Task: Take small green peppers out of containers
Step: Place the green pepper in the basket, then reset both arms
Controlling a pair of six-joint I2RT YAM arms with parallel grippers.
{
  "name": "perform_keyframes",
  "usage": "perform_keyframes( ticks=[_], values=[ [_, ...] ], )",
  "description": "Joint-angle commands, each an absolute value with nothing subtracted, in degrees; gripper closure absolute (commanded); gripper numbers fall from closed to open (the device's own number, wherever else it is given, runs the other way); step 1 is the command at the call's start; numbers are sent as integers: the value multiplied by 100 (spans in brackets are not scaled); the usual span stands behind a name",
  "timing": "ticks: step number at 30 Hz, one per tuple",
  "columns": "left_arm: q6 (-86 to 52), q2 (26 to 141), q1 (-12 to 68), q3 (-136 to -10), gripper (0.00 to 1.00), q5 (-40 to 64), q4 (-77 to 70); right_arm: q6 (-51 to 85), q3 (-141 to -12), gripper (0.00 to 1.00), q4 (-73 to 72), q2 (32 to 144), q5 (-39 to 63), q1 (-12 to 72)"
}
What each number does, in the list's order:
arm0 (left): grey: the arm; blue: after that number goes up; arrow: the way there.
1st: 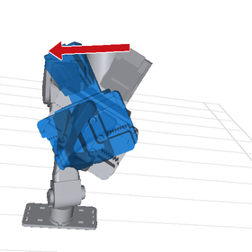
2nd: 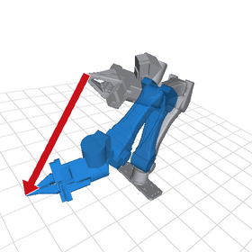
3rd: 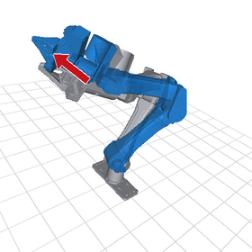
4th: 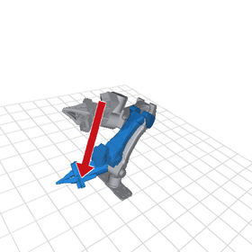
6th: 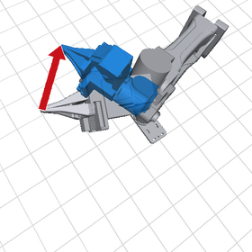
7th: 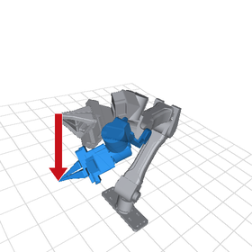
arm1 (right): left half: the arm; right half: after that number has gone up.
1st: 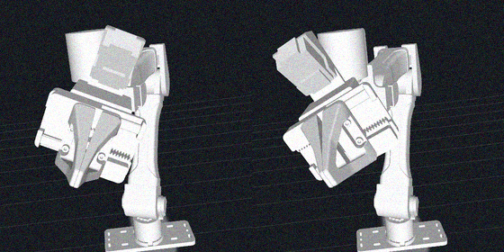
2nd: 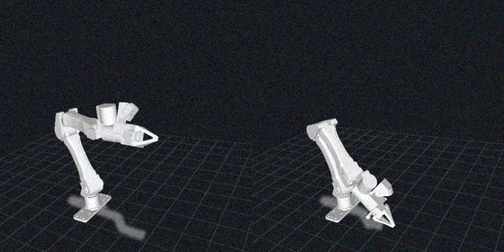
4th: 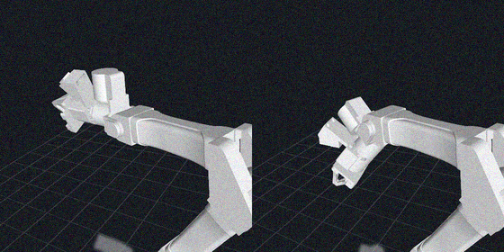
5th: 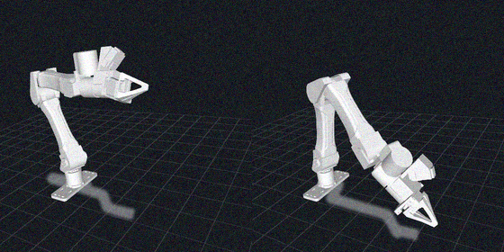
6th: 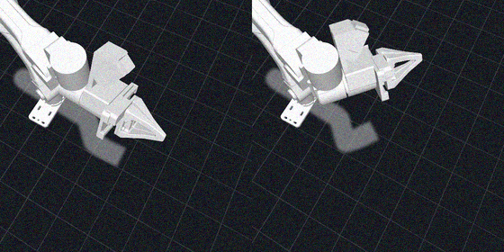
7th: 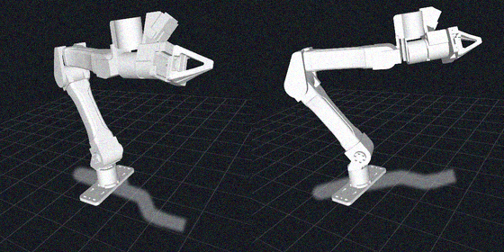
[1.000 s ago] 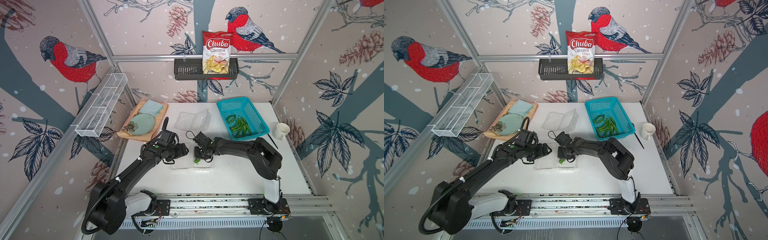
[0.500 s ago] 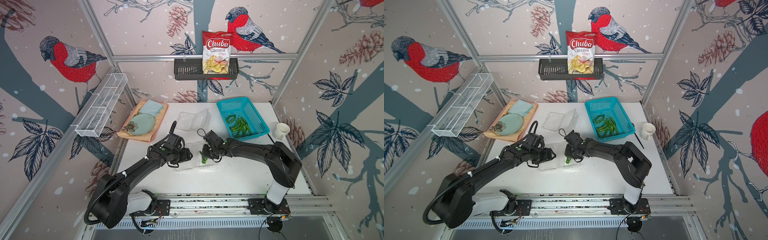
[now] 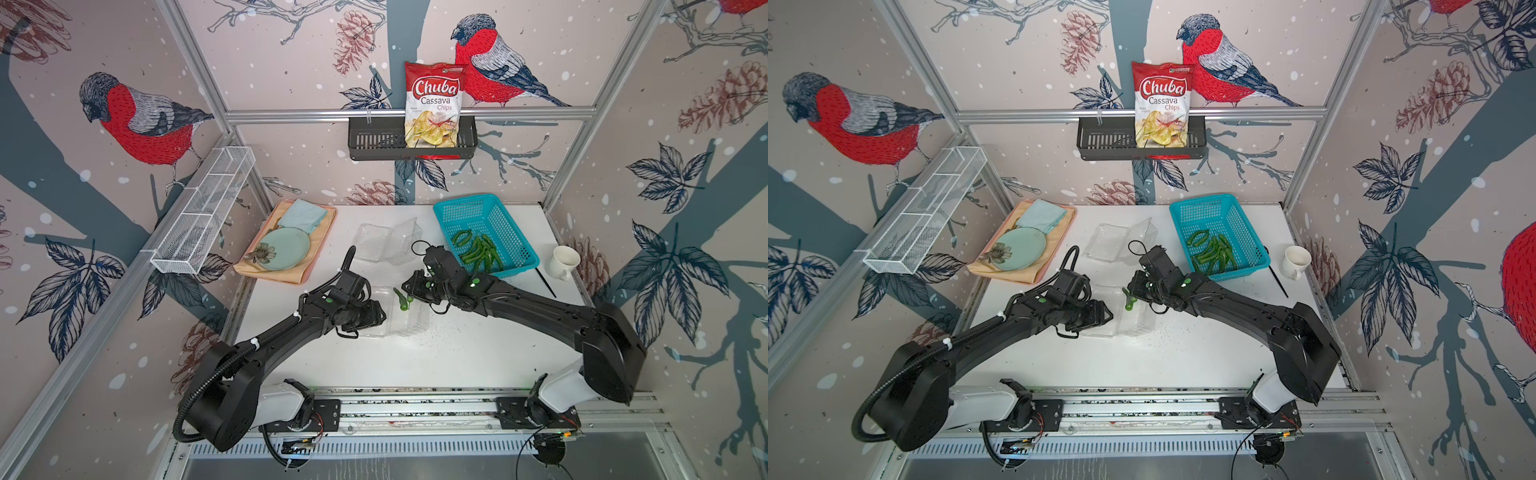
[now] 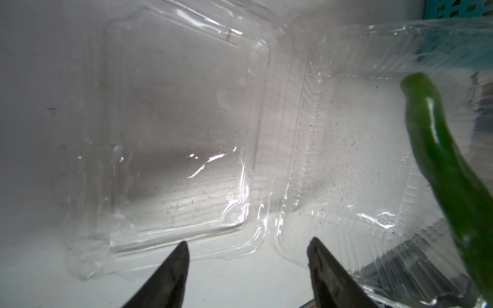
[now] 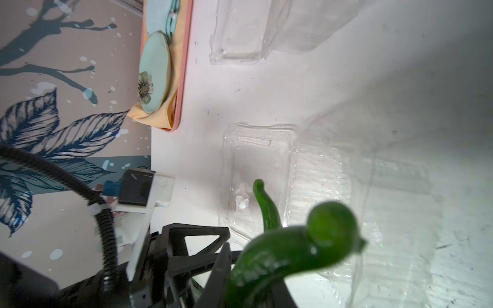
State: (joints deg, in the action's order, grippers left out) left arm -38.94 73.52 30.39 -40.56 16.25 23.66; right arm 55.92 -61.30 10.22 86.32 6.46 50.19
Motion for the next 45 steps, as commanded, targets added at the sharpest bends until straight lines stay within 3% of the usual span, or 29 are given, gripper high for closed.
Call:
perform_keyframes(
  ticks=[1,9,16,19,22,24,28,29,30,36,40,45],
  values=[
    [-3826,7396,3059,-4134,32,1554,2248,5692,-6074,81,814,8212,431,4821],
    [-3781,7468,3067,-4360,32,1483,2428,4544,-5958,81,916,7472,-277,3582],
    [-3770,7327,3067,-4780,30,1389,2843,3297,-6295,81,1028,8665,-258,1771],
    [-3727,7173,3067,-4949,23,1330,3030,3041,-6749,82,1064,9579,-172,1309],
    [-3544,7019,3067,-5055,1,1331,3145,2887,-7276,82,1245,10461,-201,1102],
    [-3428,6930,3067,-5121,1,1261,3224,2807,-7624,80,1430,10978,-246,1078],
    [-3295,6749,3067,-5187,1,1259,3211,2736,-8140,64,1822,11695,-225,1081],
    [-3226,6724,3067,-5219,1,1233,3234,2733,-8253,51,1940,11800,-241,1081],
    [-3154,6673,3067,-5236,1,1210,3214,2748,-8368,30,2093,11835,-302,1077],
    [-2956,6238,2944,-5344,1,169,3164,2808,-8165,1,2107,10688,-761,1212],
    [-3020,5805,2559,-5116,1,-1154,2772,2505,-7798,1,2054,9887,-1086,1504],
    [-1380,5324,2228,-3494,1,-2724,416,2599,-6187,1,1165,8415,-1483,1763]
  ],
)
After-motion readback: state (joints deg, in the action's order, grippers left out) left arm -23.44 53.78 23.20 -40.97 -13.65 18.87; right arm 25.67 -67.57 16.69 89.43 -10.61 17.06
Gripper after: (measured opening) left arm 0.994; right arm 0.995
